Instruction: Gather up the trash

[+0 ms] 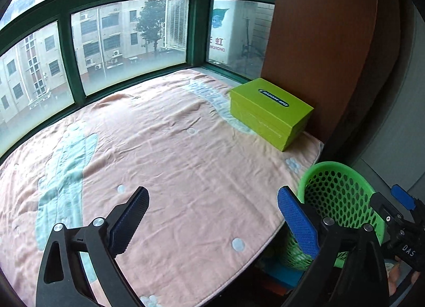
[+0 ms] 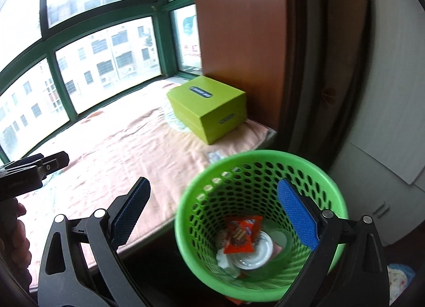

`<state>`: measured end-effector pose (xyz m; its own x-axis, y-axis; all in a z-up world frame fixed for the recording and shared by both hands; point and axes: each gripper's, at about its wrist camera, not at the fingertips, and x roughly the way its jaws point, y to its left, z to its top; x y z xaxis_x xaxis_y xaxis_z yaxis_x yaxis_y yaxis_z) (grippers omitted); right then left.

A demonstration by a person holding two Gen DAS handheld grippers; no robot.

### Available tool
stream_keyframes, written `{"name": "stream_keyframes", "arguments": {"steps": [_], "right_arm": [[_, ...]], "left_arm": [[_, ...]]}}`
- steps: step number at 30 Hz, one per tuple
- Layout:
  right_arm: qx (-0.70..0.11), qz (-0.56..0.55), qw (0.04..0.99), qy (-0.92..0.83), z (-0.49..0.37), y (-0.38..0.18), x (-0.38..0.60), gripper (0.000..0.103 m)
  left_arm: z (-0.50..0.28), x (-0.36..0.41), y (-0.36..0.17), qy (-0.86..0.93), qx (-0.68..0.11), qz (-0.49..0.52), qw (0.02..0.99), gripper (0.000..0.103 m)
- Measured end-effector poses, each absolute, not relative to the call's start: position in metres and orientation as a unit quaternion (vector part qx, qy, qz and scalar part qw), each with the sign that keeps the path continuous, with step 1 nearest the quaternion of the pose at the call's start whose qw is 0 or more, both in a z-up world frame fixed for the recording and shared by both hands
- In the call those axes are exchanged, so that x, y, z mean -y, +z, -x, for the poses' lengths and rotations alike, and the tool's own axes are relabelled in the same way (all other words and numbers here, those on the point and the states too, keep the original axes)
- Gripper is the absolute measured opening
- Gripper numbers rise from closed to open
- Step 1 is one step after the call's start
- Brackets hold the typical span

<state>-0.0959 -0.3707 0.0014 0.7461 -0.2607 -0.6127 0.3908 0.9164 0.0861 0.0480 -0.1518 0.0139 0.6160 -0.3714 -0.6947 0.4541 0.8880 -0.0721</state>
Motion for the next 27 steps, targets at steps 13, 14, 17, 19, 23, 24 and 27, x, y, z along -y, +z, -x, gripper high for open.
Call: {"name": "stream_keyframes", "arguments": {"steps": [13, 14, 17, 19, 23, 24, 27], "right_arm": [[-0.304, -0.086, 0.941, -0.12, 0.059, 0.011, 0.333, 0.096], [-0.303, -0.085, 0.942, -0.116, 0.056, 0.012, 0.33, 0.096], [-0.301, -0.082, 0.944, -0.104, 0.049, 0.015, 0.322, 0.096], [-0.299, -0.079, 0.946, -0.098, 0.045, 0.016, 0.316, 0.096], [-0.299, -0.083, 0.947, -0.082, 0.038, 0.017, 0.308, 0.096], [-0.299, -0.082, 0.947, -0.078, 0.036, 0.018, 0.304, 0.096], [-0.301, -0.075, 0.948, -0.071, 0.033, 0.017, 0.295, 0.096]], "left_arm": [[-0.059, 0.088, 0.016, -0.159, -0.371, -0.034, 0.914, 0.094], [-0.059, 0.085, 0.016, -0.155, -0.37, -0.033, 0.915, 0.094], [-0.06, 0.077, 0.018, -0.146, -0.369, -0.029, 0.917, 0.095], [-0.06, 0.072, 0.018, -0.138, -0.366, -0.031, 0.92, 0.095], [-0.059, 0.063, 0.018, -0.128, -0.365, -0.026, 0.922, 0.095], [-0.059, 0.061, 0.019, -0.126, -0.364, -0.024, 0.922, 0.095], [-0.058, 0.054, 0.021, -0.119, -0.361, -0.022, 0.925, 0.095]]}}
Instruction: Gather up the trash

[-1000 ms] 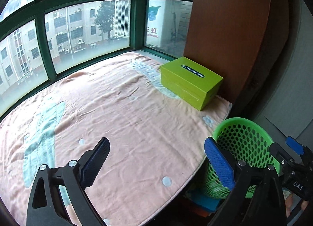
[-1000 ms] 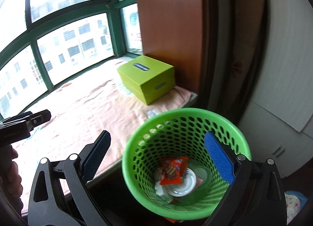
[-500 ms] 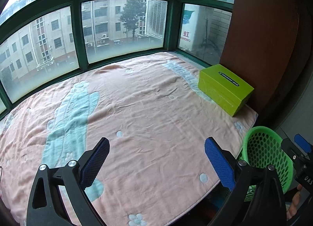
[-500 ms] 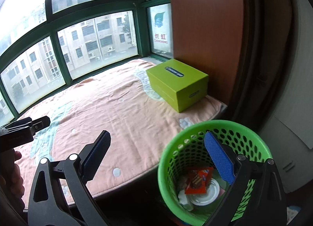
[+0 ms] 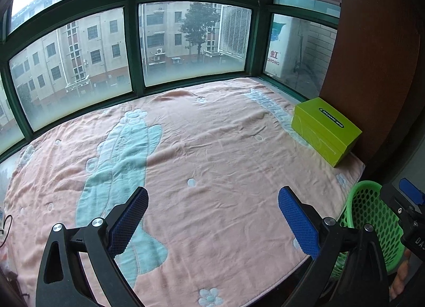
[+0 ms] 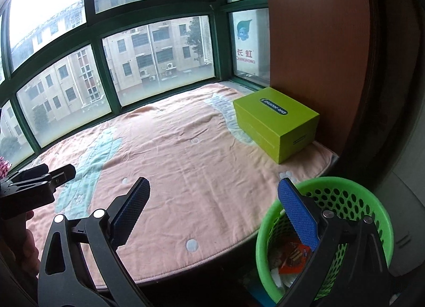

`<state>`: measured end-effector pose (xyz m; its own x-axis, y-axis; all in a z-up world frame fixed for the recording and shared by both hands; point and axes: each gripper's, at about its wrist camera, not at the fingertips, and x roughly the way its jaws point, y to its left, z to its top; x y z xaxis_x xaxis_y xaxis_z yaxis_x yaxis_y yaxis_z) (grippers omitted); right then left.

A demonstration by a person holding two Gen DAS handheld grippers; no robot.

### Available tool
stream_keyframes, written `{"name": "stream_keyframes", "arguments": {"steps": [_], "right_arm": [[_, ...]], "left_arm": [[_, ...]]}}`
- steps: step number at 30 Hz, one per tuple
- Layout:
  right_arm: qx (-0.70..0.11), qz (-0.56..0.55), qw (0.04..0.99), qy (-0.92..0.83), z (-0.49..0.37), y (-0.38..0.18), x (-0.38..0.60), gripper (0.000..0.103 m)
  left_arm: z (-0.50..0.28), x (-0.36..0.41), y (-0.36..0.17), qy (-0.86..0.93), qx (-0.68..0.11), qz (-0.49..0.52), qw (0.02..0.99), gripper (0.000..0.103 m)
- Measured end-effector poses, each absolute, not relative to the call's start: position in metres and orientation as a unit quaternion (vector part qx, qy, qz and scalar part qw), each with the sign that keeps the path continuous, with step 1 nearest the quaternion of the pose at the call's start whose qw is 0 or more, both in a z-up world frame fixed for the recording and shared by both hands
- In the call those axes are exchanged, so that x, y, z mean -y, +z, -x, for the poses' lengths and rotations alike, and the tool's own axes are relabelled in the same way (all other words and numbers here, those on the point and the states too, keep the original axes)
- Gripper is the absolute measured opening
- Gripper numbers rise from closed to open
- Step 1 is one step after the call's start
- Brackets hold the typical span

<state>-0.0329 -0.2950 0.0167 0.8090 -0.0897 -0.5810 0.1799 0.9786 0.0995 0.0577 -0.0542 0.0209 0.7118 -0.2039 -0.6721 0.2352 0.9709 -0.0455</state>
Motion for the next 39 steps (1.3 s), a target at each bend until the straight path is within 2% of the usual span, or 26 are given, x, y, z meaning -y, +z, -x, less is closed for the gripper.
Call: {"name": "stream_keyframes", "arguments": {"steps": [39], "right_arm": [[-0.314, -0.062, 0.947, -0.026, 0.013, 0.01, 0.258, 0.097]], "left_arm": [[-0.052, 0.007, 0.016, -0.058, -0.364, -0.008, 0.93, 0.096]]}}
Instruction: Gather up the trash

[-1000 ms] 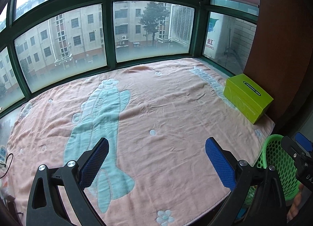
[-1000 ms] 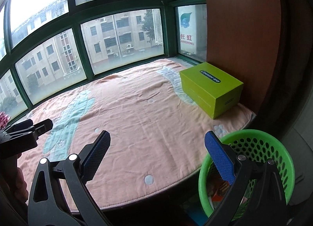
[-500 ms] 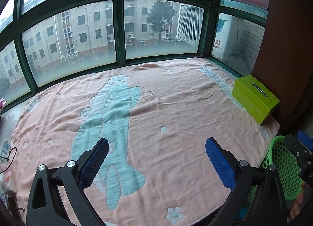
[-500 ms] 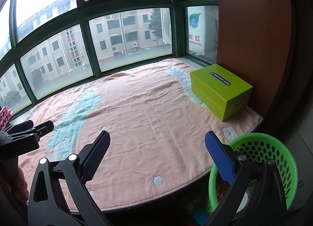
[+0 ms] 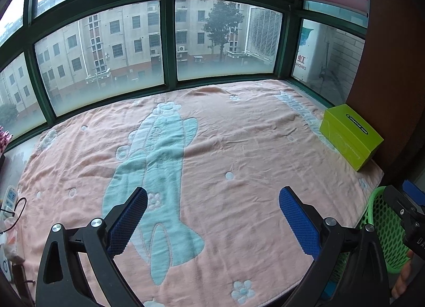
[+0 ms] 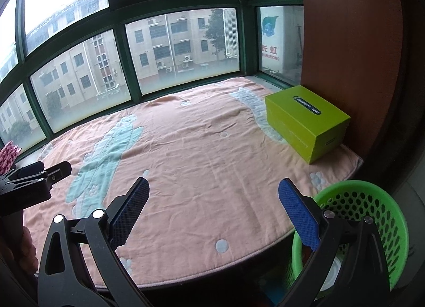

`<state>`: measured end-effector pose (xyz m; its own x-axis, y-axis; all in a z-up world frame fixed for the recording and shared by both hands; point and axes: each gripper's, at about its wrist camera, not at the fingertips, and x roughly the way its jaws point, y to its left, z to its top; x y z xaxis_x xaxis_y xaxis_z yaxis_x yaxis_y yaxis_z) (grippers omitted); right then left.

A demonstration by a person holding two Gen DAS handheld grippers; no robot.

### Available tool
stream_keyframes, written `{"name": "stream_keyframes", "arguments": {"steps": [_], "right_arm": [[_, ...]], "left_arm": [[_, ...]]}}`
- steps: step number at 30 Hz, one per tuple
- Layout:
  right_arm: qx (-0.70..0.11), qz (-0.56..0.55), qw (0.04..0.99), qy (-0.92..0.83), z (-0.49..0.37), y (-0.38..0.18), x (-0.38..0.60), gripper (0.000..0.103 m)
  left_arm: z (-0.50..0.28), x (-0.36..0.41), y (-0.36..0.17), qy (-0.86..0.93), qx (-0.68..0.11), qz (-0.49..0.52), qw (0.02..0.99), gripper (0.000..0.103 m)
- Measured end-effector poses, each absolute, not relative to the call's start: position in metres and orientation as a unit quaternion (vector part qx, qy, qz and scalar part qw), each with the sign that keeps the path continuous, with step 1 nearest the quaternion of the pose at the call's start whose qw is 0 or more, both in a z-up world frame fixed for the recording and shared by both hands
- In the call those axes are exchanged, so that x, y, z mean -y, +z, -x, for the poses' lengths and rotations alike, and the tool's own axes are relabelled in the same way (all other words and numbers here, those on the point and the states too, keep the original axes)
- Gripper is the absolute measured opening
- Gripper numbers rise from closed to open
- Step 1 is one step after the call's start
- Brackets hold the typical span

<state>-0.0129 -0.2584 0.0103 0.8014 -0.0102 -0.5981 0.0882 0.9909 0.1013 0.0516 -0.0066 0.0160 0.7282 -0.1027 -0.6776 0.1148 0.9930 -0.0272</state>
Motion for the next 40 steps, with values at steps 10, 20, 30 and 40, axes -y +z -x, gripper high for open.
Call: {"name": "stream_keyframes", "arguments": {"steps": [10, 20, 30, 40], "right_arm": [[-0.316, -0.063, 0.946, -0.02, 0.0113, 0.0078, 0.2536, 0.097], [-0.315, -0.066, 0.946, -0.019, 0.0123, 0.0077, 0.2536, 0.097], [-0.318, -0.068, 0.946, -0.017, 0.0127, 0.0072, 0.2546, 0.097], [-0.32, -0.071, 0.945, -0.012, 0.0121, 0.0028, 0.2506, 0.097]], "left_arm": [[-0.0524, 0.0032, 0.0149, -0.056, -0.364, -0.008, 0.93, 0.096], [-0.0523, 0.0016, 0.0144, -0.054, -0.365, -0.007, 0.93, 0.096], [-0.0505, 0.0004, 0.0136, -0.045, -0.364, -0.005, 0.93, 0.096], [-0.0506, -0.0016, 0.0122, -0.045, -0.367, -0.003, 0.929, 0.096]]}}
